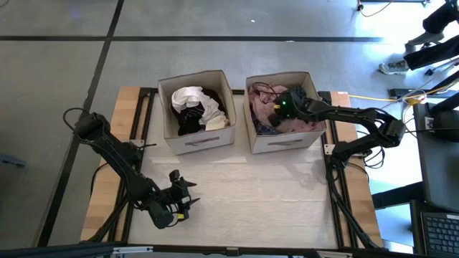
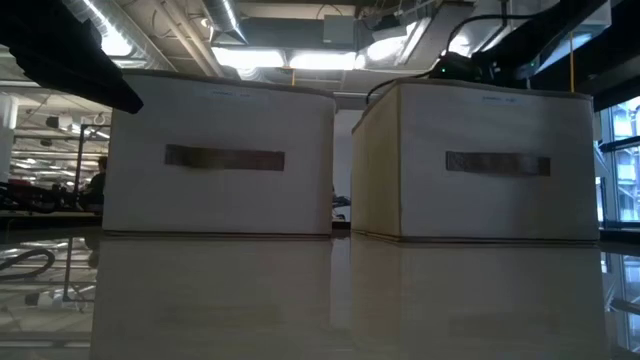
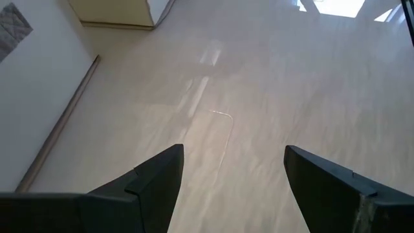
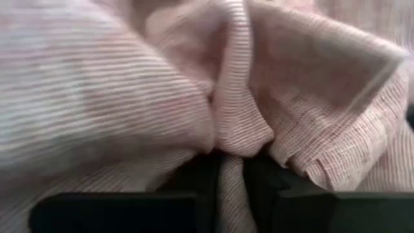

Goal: Sort clothes
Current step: Put the pink polo shirt into the right laundry organizer, then return to Home Position

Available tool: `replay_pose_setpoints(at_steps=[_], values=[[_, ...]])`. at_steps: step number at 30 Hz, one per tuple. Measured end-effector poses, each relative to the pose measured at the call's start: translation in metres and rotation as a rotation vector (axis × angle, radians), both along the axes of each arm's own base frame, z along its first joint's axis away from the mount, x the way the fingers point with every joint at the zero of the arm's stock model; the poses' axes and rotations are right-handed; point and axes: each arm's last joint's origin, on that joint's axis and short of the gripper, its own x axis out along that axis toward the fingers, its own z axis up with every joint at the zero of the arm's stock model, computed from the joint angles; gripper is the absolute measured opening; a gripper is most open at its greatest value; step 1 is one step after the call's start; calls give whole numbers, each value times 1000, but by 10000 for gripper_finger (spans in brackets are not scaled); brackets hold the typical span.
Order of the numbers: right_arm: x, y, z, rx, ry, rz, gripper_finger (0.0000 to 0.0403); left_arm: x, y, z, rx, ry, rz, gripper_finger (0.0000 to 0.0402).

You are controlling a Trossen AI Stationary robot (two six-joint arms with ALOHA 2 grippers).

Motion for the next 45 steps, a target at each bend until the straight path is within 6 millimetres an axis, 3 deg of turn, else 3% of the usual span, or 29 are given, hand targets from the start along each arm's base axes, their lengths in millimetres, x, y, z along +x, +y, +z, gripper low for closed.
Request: replay_pose_setpoints(at_steps=[7, 18, 25, 34, 39, 45], values=[[5, -2, 19, 2, -56, 17, 121, 3, 3, 0, 25, 18, -12, 256], [-24, 18, 117, -115, -210, 42, 253, 7, 8, 4, 76, 47, -63, 225], [-37, 61, 164, -178, -398, 238, 279, 13, 13, 13, 99, 25, -100, 195], [-15, 145, 166, -89, -474, 678, 267, 26, 26, 30, 154, -1, -190, 135], [-6, 187, 155, -78, -532, 851, 249, 34, 37, 40, 180, -30, -214, 91], [-11, 219, 133, -67, -532, 960, 205, 34, 44, 51, 213, -57, -242, 42]])
